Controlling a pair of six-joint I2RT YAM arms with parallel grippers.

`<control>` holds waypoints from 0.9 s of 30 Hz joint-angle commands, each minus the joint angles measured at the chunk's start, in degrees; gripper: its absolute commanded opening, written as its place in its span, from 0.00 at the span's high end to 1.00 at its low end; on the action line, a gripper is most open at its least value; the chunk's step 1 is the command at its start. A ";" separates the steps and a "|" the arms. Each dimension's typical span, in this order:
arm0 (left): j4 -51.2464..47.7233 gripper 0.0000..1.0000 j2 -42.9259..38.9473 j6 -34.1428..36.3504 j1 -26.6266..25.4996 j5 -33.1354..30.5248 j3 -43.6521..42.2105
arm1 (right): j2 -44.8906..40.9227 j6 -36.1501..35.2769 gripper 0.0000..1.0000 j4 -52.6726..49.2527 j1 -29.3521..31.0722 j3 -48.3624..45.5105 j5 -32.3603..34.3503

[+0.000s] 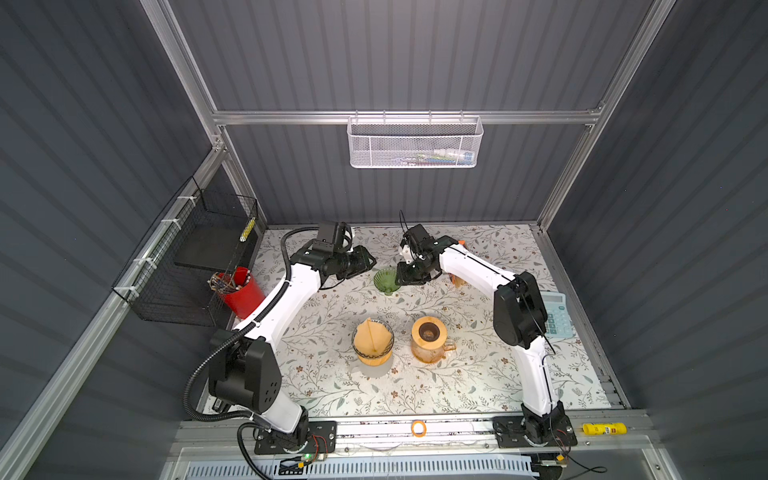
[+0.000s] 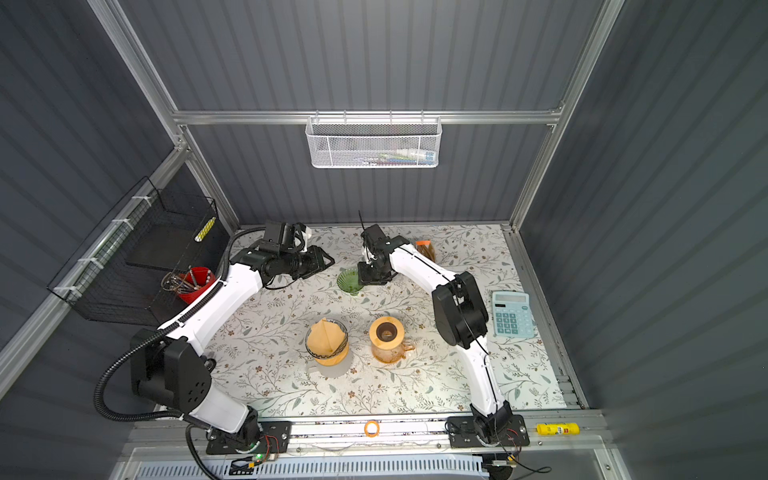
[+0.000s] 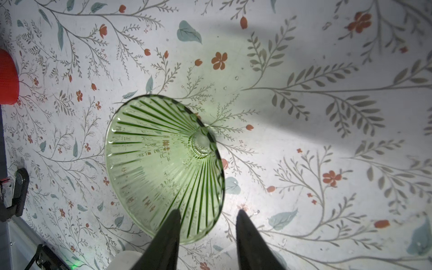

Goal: Place the coffee filter in the dripper
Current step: 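Lower the right gripper onto the green ribbed dripper and close on its rim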

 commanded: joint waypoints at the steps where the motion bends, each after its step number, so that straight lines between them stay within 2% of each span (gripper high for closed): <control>1: 0.06 0.55 -0.21 1.30 0.48 1.22 -0.80 | 1.43 -0.22 0.61 -1.36 0.28 2.12 1.40; 18: -0.07 0.55 -1.20 1.31 1.01 0.87 -1.99 | 5.18 0.11 0.76 -1.91 0.28 4.96 2.40; 27: -0.19 0.55 -1.91 1.14 1.08 0.71 -2.34 | 4.32 -0.06 0.93 -2.22 0.29 5.14 2.66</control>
